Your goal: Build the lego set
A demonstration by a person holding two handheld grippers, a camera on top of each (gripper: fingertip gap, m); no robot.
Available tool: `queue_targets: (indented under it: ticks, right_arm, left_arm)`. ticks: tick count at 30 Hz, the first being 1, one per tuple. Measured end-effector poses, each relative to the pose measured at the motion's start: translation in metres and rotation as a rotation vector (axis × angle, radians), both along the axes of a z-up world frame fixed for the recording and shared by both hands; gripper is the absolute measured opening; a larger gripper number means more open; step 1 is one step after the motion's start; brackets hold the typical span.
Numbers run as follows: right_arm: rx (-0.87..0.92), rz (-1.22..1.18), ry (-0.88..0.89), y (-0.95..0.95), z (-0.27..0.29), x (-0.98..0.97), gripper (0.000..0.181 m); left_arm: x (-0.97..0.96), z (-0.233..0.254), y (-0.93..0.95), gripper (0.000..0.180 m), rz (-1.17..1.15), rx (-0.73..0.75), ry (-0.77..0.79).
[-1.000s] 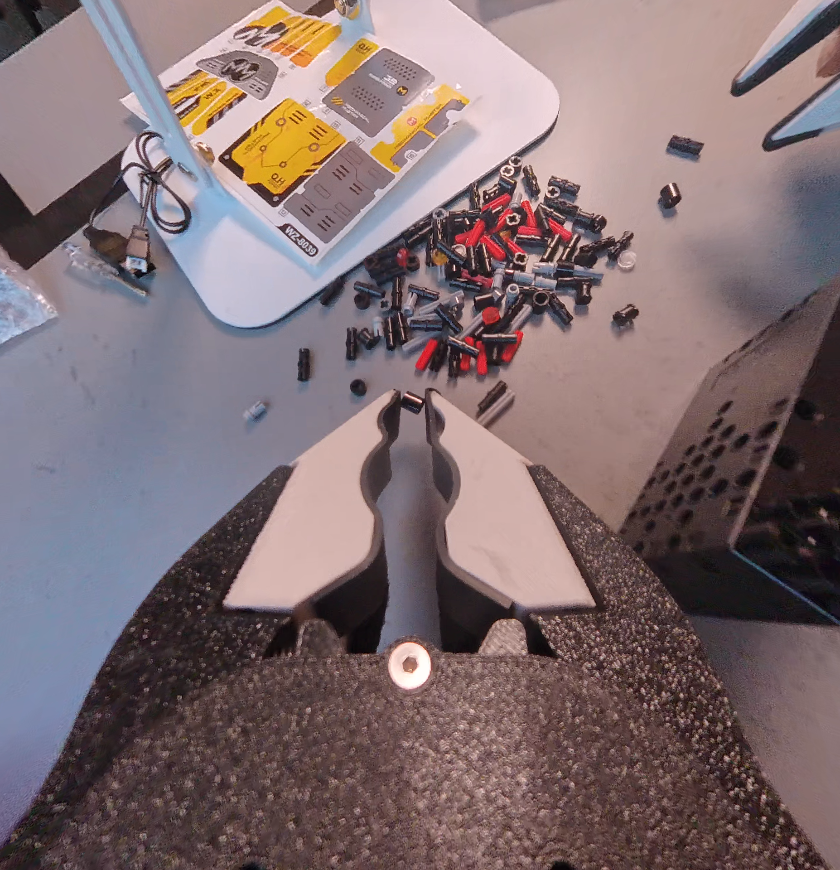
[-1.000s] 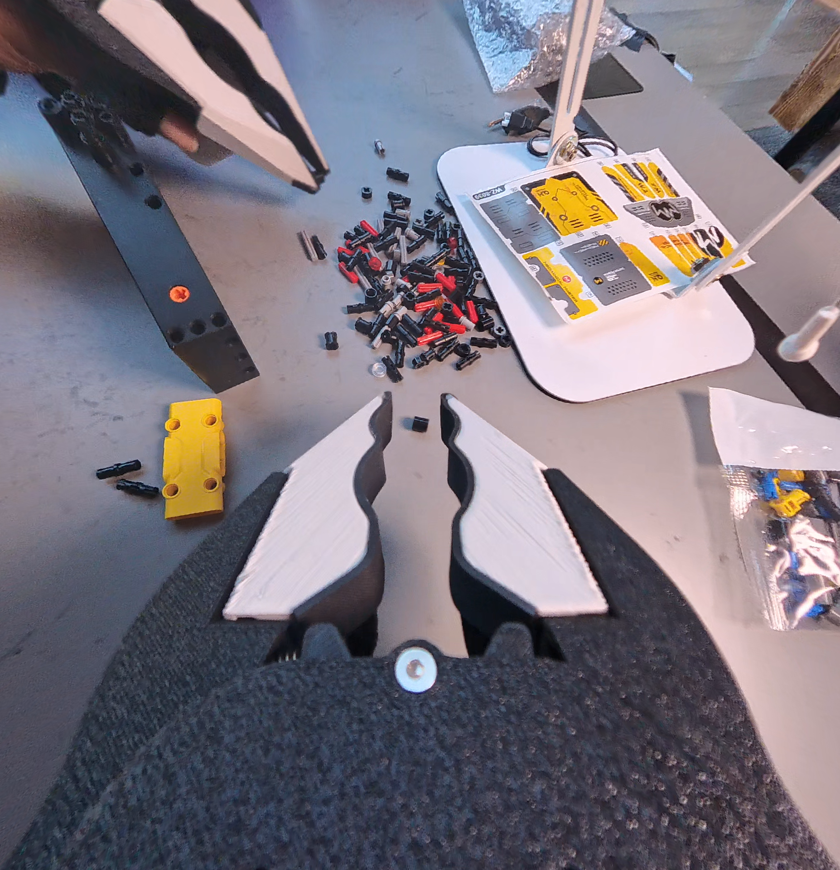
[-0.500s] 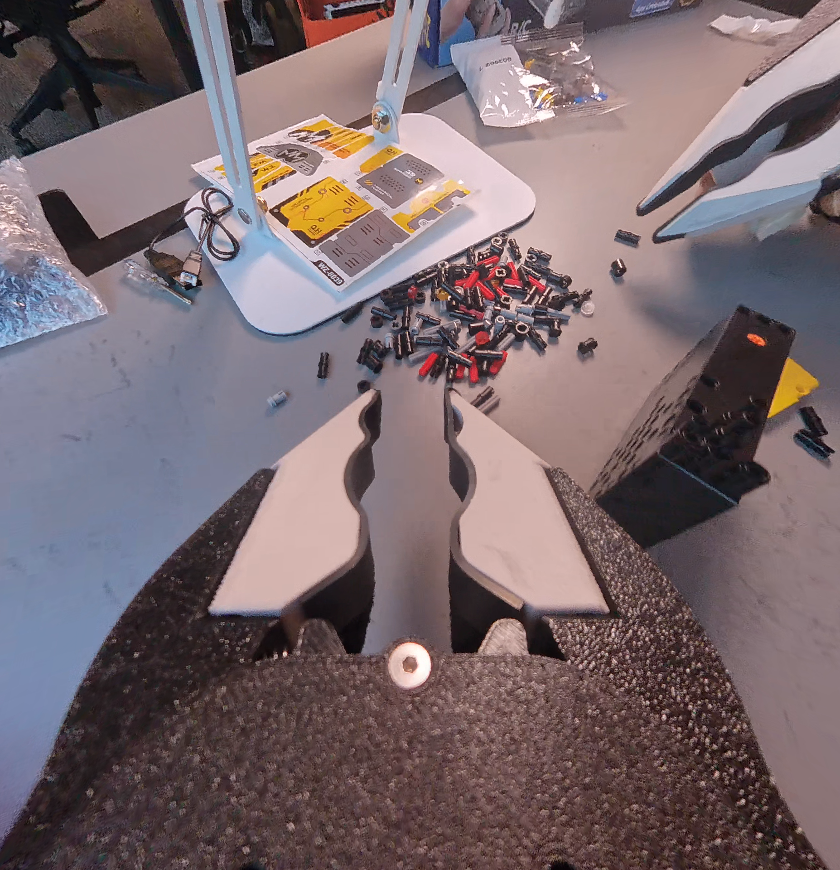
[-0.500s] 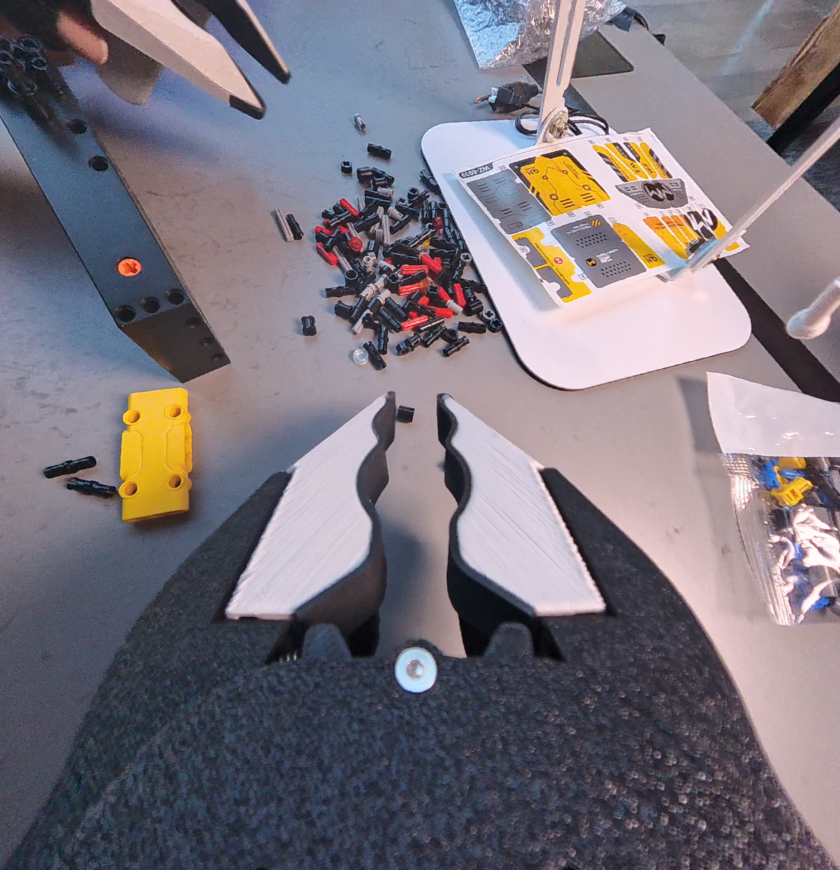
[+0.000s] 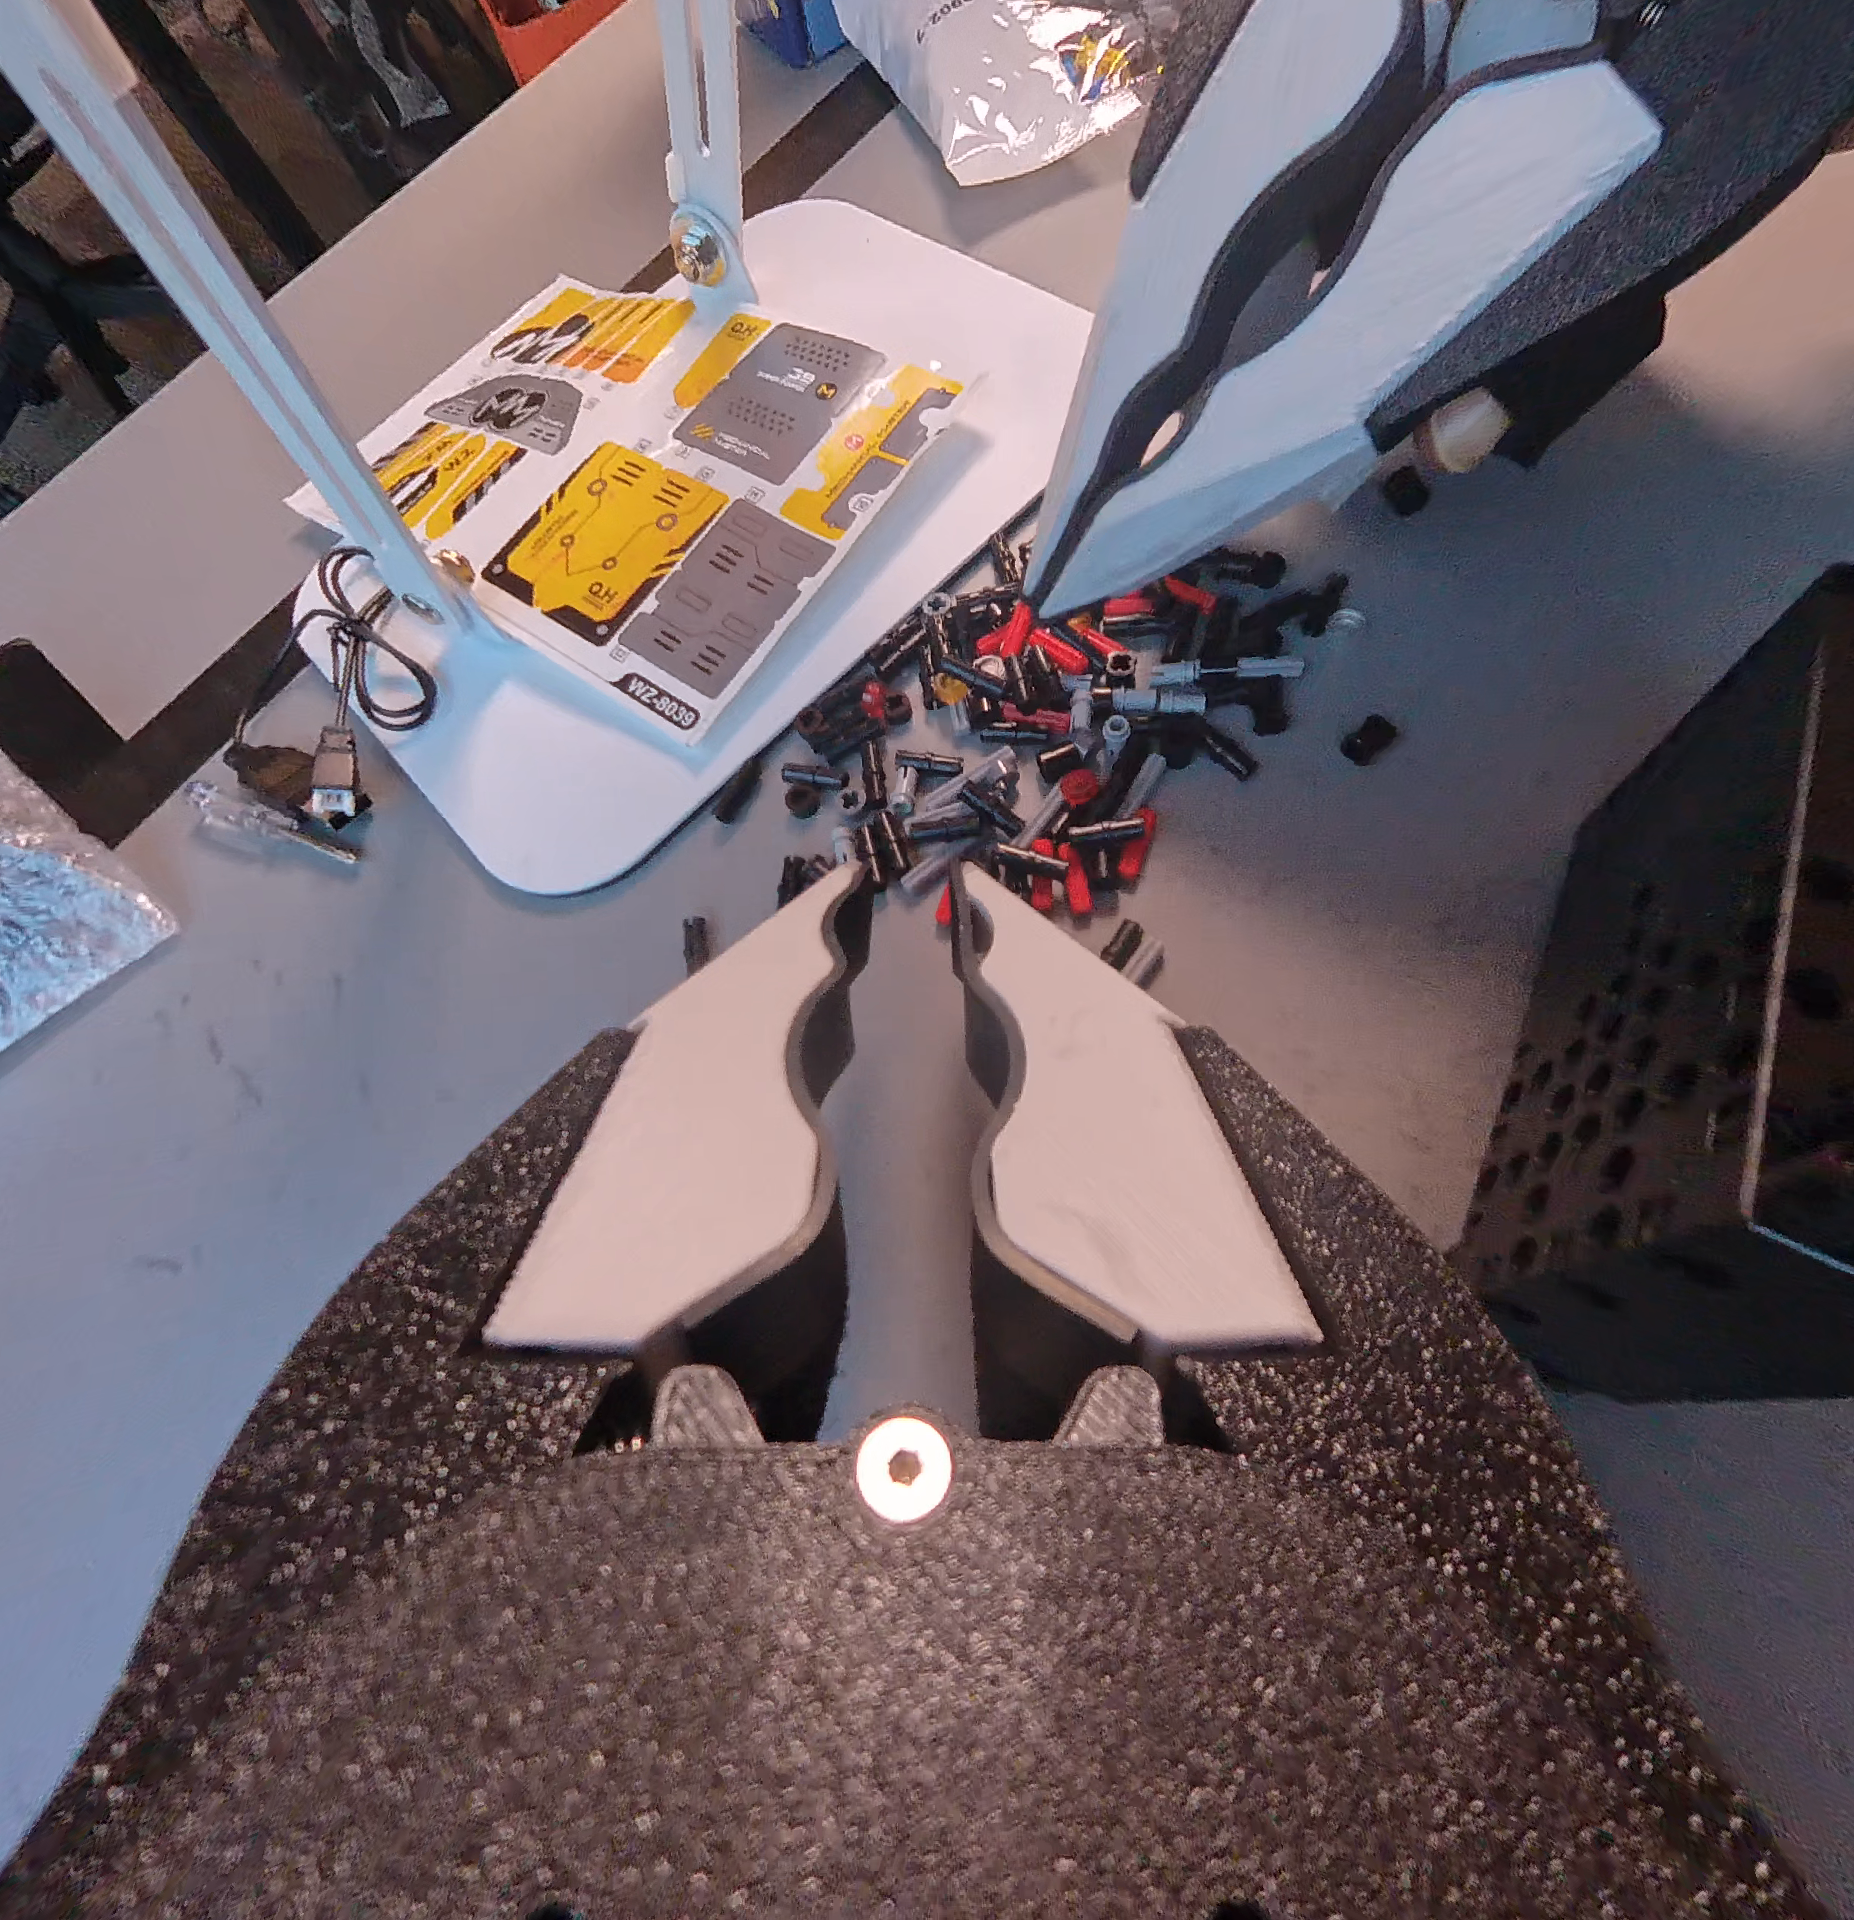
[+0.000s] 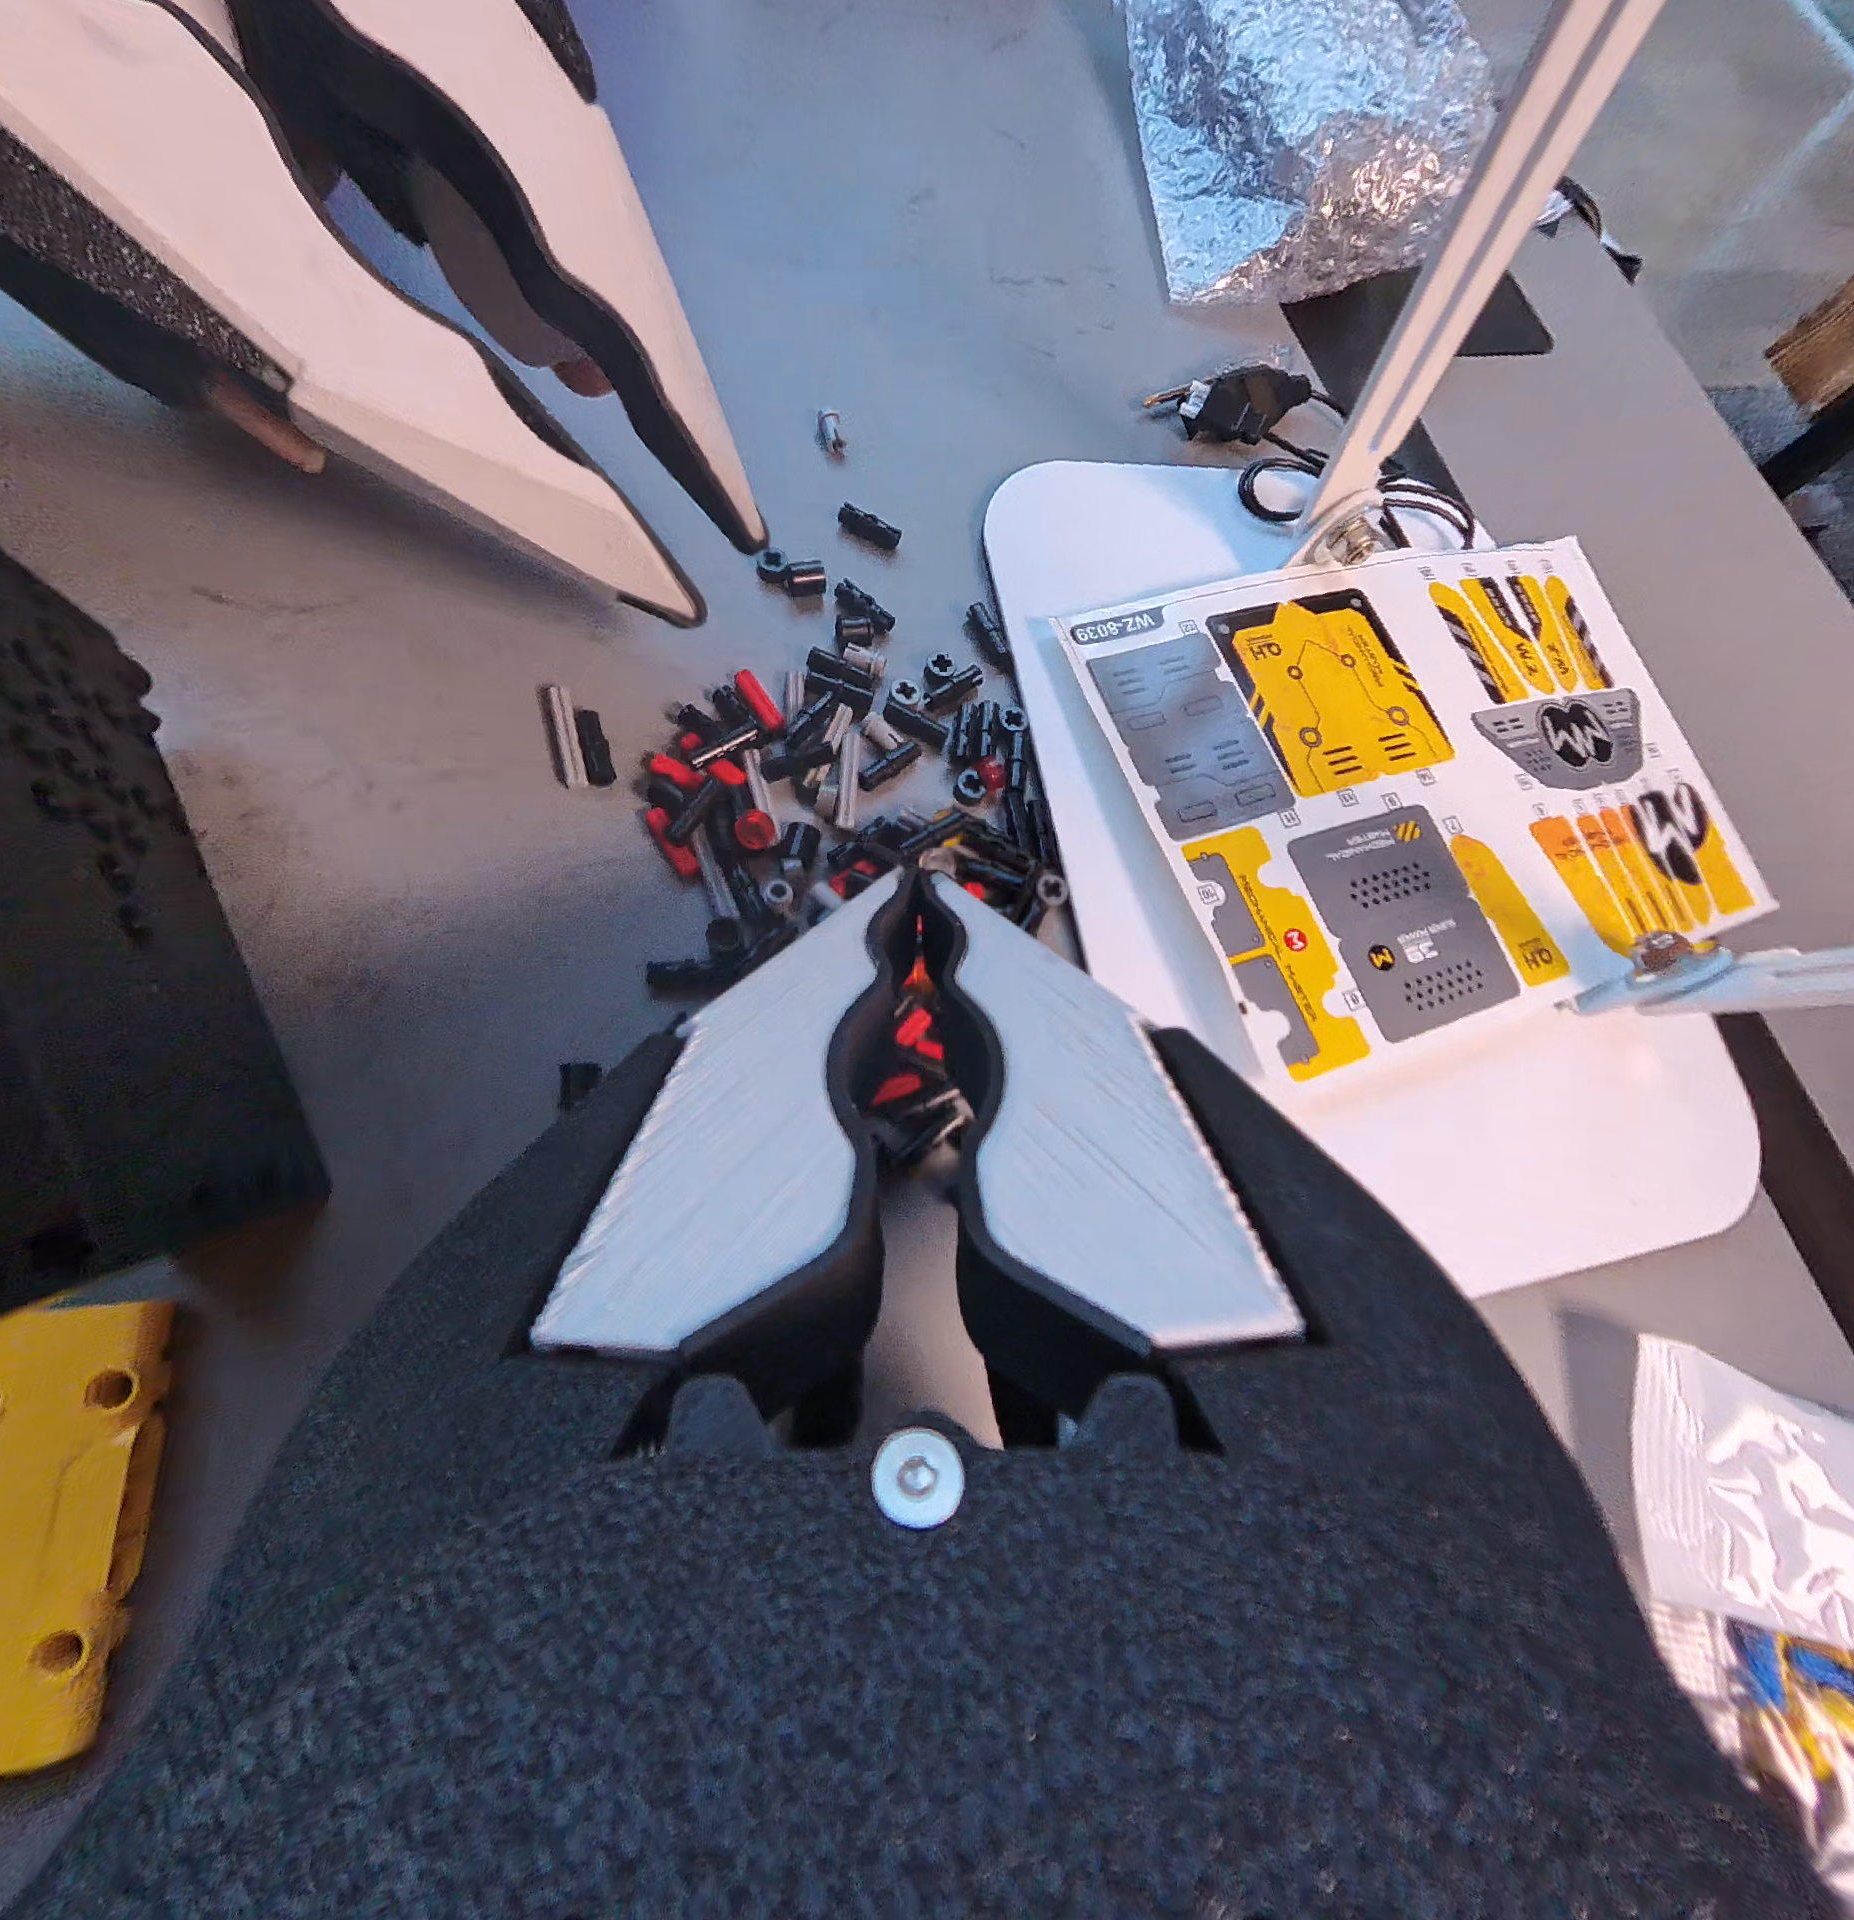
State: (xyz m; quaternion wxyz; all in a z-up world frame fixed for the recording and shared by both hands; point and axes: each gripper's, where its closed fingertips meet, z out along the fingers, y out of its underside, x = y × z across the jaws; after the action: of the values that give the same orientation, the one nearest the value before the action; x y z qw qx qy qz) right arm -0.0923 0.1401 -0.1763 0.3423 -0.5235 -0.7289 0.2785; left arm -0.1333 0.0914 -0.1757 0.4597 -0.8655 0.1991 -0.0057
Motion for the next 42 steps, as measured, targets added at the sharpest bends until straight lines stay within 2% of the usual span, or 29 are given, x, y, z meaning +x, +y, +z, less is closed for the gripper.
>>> queue_targets:
  ticks: [4, 12, 19, 25, 31, 42]
  right_arm:
    - [0.007, -0.006, -0.084, 0.003, -0.012, -0.014, 0.000]
    - [0.037, 0.071, -0.142, -0.008, -0.017, -0.008, 0.000]
    - [0.000, 0.002, -0.065, 0.018, 0.007, 0.009, 0.000]
    - [-0.007, -0.087, -0.079, 0.052, 0.007, 0.031, 0.000]
    - [-0.022, -0.038, -0.145, 0.040, -0.011, 0.033, 0.000]
    - [-0.017, 0.032, -0.173, 0.017, -0.018, 0.027, 0.000]
  left_arm:
    - [0.002, -0.001, 0.014, 0.013, -0.035, -0.011, -0.004]
    - [0.006, -0.007, 0.016, 0.013, -0.066, -0.044, 0.016]
    - [0.010, -0.011, 0.014, 0.013, -0.092, -0.066, 0.035]
    - [0.011, -0.020, 0.012, 0.009, -0.106, -0.130, 0.028]
    - [0.006, -0.021, 0.008, 0.005, -0.092, -0.148, 0.011]
    - [0.002, -0.004, -0.001, 0.014, -0.078, -0.077, -0.031]
